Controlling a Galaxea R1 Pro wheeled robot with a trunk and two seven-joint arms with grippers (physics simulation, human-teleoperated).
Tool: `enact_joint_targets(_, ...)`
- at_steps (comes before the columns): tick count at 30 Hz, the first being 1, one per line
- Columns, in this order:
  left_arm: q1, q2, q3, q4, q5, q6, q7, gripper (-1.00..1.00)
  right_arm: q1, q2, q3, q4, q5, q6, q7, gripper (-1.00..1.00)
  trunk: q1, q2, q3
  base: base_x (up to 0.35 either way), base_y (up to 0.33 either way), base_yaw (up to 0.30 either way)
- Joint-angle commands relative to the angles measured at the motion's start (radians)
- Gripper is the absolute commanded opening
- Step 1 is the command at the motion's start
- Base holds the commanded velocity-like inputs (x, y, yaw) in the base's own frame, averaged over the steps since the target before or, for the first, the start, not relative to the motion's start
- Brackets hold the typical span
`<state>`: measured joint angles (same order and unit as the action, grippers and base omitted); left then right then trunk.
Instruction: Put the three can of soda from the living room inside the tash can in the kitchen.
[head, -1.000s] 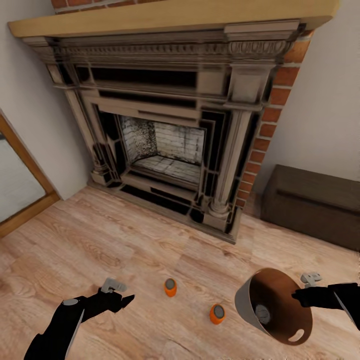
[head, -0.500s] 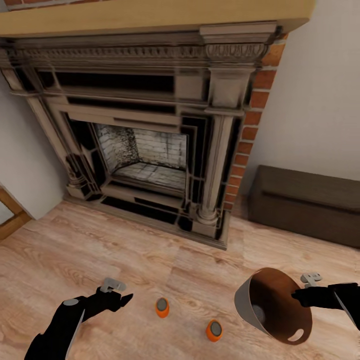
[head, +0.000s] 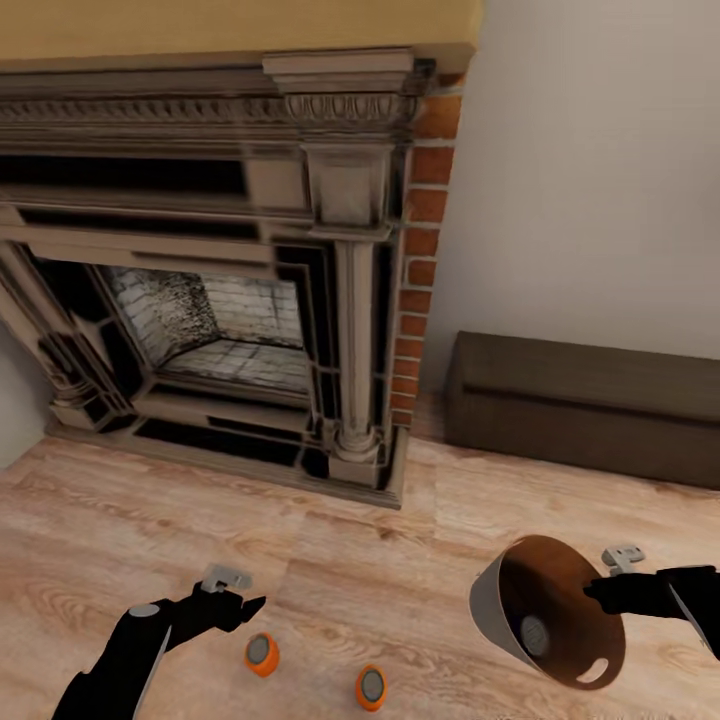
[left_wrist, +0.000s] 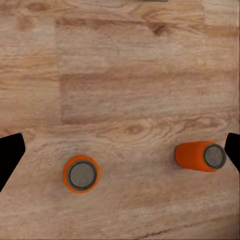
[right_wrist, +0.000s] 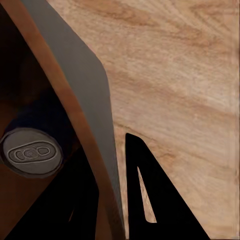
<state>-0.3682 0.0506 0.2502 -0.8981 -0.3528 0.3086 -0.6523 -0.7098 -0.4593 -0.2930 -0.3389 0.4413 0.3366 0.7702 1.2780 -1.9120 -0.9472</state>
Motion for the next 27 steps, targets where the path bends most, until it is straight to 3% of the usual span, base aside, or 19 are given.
enact_joint_targets(1,0.000,0.000,0.000,0.001,0.000,0.000,0.000,1.00,0.000,0.000,-0.003,0.000,-0.009,0.004,0.003,-1.00,0.000,0.000,0.001,0.026,-0.310,-0.234)
enact_joint_targets(6,0.000,0.000,0.000,0.004,0.000,0.000,-0.001,1.00,0.000,0.000,-0.014,0.000,-0.008,0.004,0.002,-1.00,0.000,0.000,0.005,0.011,-0.315,-0.233)
enact_joint_targets(10,0.000,0.000,0.000,0.005,0.000,-0.001,-0.002,1.00,0.000,0.001,-0.075,0.001,-0.005,0.006,0.001,-1.00,0.000,0.000,0.007,0.002,-0.310,-0.194)
enact_joint_targets(15,0.000,0.000,0.001,0.004,0.001,-0.003,-0.001,1.00,0.000,0.002,-0.081,0.003,-0.003,0.006,0.003,-1.00,0.000,0.000,0.008,0.000,-0.087,-0.029)
enact_joint_targets(27,0.000,0.000,-0.001,0.013,0.000,-0.002,-0.003,1.00,0.000,0.001,-0.084,0.002,-0.004,0.009,0.003,-1.00,0.000,0.000,0.013,0.000,0.245,-0.181)
